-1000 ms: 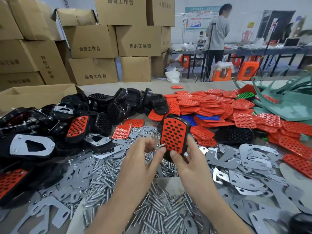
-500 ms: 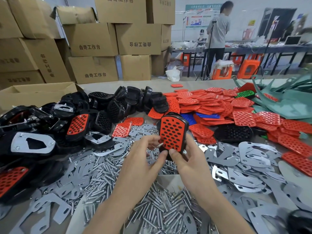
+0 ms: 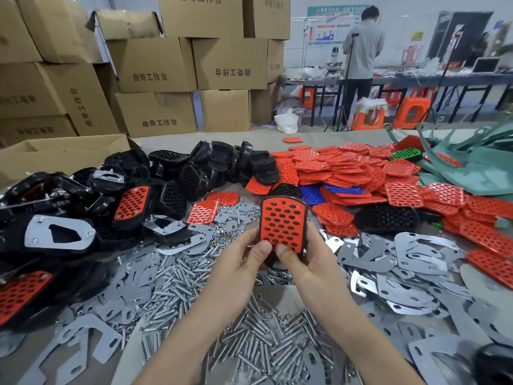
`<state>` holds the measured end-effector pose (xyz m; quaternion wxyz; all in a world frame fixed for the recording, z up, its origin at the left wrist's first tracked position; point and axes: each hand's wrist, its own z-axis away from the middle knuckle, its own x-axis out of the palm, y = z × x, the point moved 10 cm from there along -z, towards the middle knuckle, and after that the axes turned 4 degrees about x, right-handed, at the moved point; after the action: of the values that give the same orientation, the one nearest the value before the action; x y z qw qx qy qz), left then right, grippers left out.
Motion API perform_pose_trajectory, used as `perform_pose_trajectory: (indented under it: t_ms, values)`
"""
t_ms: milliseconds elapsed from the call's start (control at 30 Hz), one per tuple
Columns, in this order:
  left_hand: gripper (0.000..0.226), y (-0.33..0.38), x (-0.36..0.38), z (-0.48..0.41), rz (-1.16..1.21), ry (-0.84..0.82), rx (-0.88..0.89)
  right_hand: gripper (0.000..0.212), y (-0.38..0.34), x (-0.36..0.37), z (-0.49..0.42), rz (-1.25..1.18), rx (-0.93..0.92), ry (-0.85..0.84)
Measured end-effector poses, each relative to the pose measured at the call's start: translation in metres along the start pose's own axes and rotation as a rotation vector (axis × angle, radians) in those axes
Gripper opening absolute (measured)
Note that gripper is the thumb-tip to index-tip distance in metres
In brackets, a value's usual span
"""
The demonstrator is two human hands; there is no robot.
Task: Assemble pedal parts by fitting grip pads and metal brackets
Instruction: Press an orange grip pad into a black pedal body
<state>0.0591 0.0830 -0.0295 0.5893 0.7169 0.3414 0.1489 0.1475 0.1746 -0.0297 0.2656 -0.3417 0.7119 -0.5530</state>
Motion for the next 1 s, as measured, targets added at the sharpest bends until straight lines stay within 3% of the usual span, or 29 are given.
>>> perform_pose_trajectory:
  t_ms: [133, 367, 533, 633, 700, 1000]
  values:
    - [0.018, -0.001, -0.002, -0.002, -0.041, 0.06, 0.02, 0.04, 0.0, 0.006, 0.001, -0.035, 0.006, -0.01]
    - [0.026, 0.004, -0.009, -0.007, -0.108, 0.059, 0.03, 0.032, 0.01, -0.011, -0.008, -0.15, 0.066, 0.055]
    - [0.029, 0.009, -0.068, -0.004, -0.674, 0.247, 0.046, 0.039, 0.022, -0.031, -0.014, -0.285, 0.126, 0.162]
    - [0.034, -0.011, -0.084, -0.004, -1.069, 0.149, -0.109, 0.044, 0.026, -0.039, -0.016, -0.321, 0.151, 0.189]
    - [0.037, -0.025, -0.08, -0.004, -1.208, 0.027, -0.192, 0.04, 0.028, -0.041, -0.016, -0.296, 0.166, 0.176]
    - [0.035, -0.029, -0.077, -0.009, -1.235, -0.033, -0.246, 0.044, 0.041, -0.016, -0.015, -0.266, 0.272, -0.036]
